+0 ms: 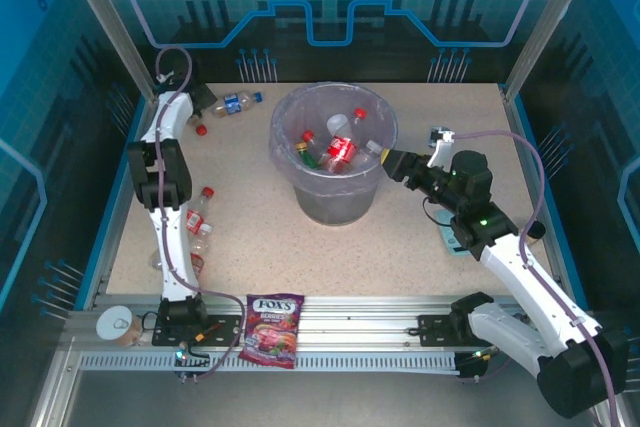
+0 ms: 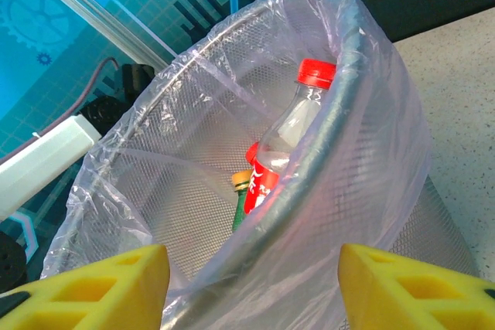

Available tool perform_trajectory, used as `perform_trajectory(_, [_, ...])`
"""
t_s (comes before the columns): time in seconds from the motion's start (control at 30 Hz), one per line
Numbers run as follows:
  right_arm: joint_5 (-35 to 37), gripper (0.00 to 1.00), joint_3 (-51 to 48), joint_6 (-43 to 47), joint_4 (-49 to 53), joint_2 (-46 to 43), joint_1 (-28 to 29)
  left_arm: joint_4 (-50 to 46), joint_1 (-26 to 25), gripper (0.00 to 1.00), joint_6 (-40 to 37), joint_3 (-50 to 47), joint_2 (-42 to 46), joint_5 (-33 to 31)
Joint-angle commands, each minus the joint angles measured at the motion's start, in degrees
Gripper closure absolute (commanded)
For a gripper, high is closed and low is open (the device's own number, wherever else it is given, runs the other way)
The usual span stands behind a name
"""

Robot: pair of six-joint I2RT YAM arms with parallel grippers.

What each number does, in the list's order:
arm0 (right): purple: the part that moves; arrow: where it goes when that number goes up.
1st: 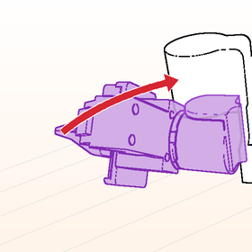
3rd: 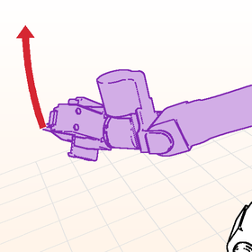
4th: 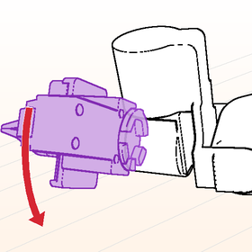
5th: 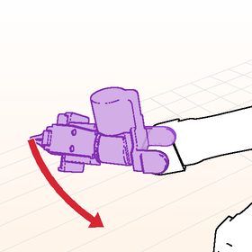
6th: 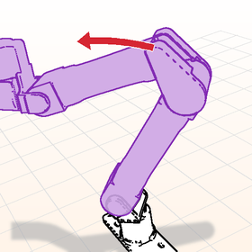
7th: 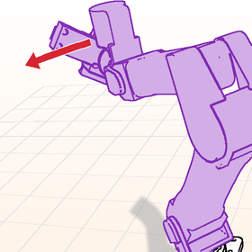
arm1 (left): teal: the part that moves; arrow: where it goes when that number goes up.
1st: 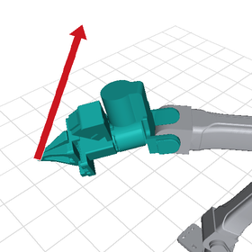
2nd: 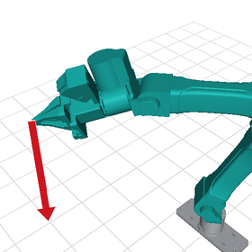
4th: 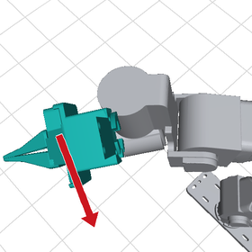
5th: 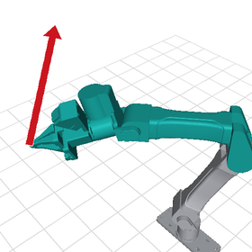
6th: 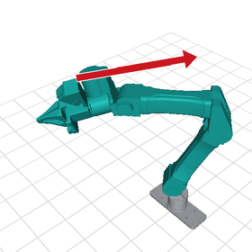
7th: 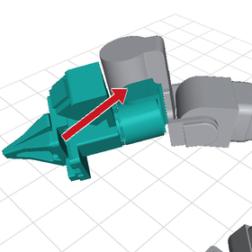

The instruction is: Put the plastic bottles in the bin

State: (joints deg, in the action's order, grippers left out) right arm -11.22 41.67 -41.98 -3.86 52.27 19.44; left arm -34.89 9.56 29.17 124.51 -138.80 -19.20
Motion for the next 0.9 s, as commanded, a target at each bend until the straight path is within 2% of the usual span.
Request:
perform_trajectory(0.0, [0.7, 0.39, 1.7, 1.0, 0.4, -0.8, 0.7, -2.9, 1.1, 0.11, 1.4, 3.0, -1.7, 0.8])
perform_trajectory(0.4, [1.1, 0.39, 2.1, 1.5, 1.7, -1.8, 0.8, -3.7, 1.6, 0.13, 1.9, 3.5, -4.7, 1.2])
perform_trajectory(0.6, [2.1, 0.39, 2.6, 2.2, 3.9, -3.1, 0.7, -4.8, 2.3, 0.14, 1.4, 7.1, -8.1, 2.2])
perform_trajectory(0.87, [2.3, 0.39, 2.9, 2.1, 4.4, -3.6, 0.8, -5.3, 2.4, 0.2, 1.4, 8.7, -10.0, 4.1])
